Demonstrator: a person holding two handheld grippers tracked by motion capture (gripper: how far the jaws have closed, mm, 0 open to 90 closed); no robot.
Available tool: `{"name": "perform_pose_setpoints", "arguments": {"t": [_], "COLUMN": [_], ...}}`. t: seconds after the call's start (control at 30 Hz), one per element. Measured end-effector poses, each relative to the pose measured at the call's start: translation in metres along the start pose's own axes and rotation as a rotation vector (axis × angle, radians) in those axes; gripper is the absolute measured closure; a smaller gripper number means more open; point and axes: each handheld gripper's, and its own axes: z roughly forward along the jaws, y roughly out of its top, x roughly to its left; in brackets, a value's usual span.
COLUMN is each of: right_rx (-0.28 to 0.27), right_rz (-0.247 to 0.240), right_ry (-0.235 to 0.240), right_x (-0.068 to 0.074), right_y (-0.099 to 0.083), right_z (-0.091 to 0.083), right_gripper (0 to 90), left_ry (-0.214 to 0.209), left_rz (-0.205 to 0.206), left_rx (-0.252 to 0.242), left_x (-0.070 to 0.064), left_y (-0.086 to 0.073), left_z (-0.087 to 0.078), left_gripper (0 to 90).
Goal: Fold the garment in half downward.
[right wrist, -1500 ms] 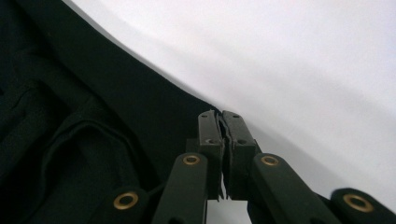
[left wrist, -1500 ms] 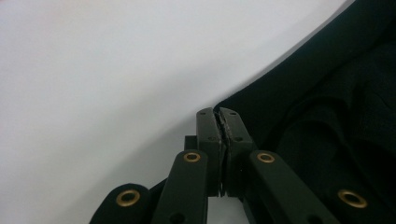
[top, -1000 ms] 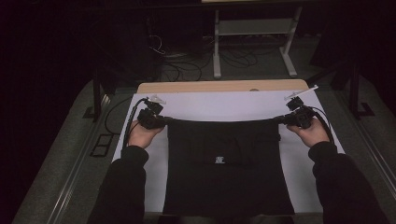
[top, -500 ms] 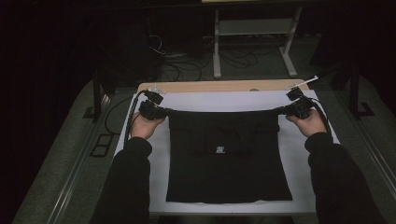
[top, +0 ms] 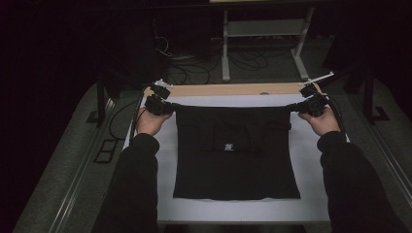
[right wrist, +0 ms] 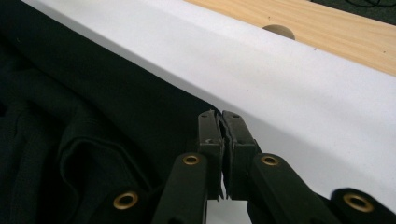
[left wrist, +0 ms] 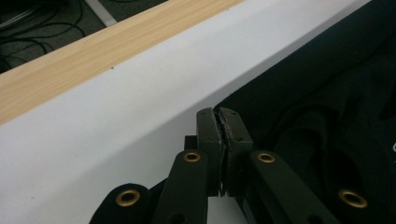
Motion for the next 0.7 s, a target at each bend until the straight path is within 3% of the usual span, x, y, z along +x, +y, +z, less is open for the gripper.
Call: {"name": "perform_pose_setpoints", "arguments": {"t": [0.37,0.7], "right_rx": [-0.006,0.006], "right_rz": [-0.007,-0.008], "right_ry": [-0.009,-0.005], "right_x": [-0.005,-0.007], "right_y": [0.014,0.011], "right_z": [0.01,0.023], "right_gripper": [85.7,85.4], "left_ry": [0.005,0.002], "left_rz": [-0.001,-0.007], "left_rx": [-0.007,0.008], "left_x": [0.01,0.01], "left_y": [0.005,0.002], "left_z": [0.006,0.02], "left_gripper": [86.7,86.5]}}
